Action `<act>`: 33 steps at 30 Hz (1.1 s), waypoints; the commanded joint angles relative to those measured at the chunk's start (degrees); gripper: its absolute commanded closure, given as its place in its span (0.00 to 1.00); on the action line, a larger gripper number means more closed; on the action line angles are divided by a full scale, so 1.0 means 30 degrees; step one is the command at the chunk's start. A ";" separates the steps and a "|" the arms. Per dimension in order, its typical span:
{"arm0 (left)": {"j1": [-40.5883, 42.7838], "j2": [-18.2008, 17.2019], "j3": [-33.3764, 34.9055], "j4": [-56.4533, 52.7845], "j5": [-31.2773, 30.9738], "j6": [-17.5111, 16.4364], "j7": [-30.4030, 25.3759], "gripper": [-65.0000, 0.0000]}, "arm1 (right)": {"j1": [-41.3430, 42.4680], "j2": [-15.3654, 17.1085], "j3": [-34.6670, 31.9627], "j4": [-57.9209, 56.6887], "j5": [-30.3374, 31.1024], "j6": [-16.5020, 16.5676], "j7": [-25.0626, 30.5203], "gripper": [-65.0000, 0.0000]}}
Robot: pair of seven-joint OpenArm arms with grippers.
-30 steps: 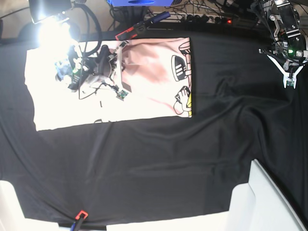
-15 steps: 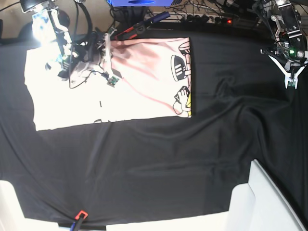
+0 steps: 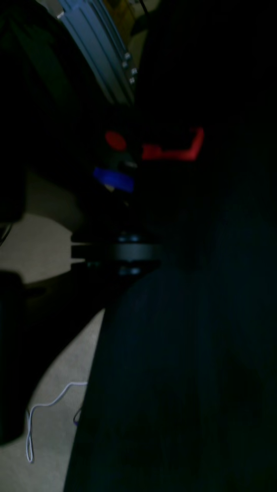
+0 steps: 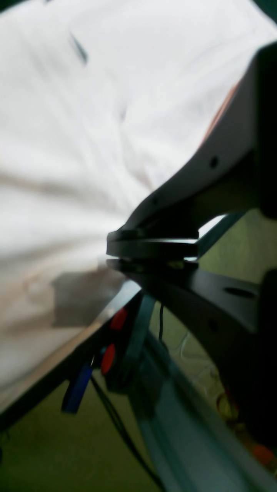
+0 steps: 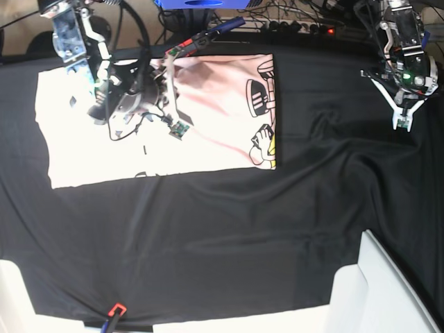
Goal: Fold the T-shirt properly
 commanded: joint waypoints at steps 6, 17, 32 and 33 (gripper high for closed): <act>-0.0257 -0.0285 -0.0091 0.0266 0.0136 0.0148 -0.0085 1.00 | 0.0063 -0.0351 0.0064 -0.2735 0.0060 0.0021 0.1995 1.00; -0.0315 0.0154 0.0084 0.0383 -0.0714 0.0148 -0.0085 1.00 | -0.0641 0.0265 0.0064 -0.3233 0.0060 0.0021 0.2728 1.00; 0.0212 -0.0110 0.0172 -0.0115 -1.7183 0.0118 0.2230 0.51 | -0.0230 0.0851 0.3610 0.1045 0.0119 0.0021 0.1409 1.00; 0.0212 -0.0139 0.0172 -0.0320 -1.7857 0.0118 0.2201 0.49 | -0.0260 0.0851 0.3962 0.1045 0.0119 0.0021 0.1409 1.00</act>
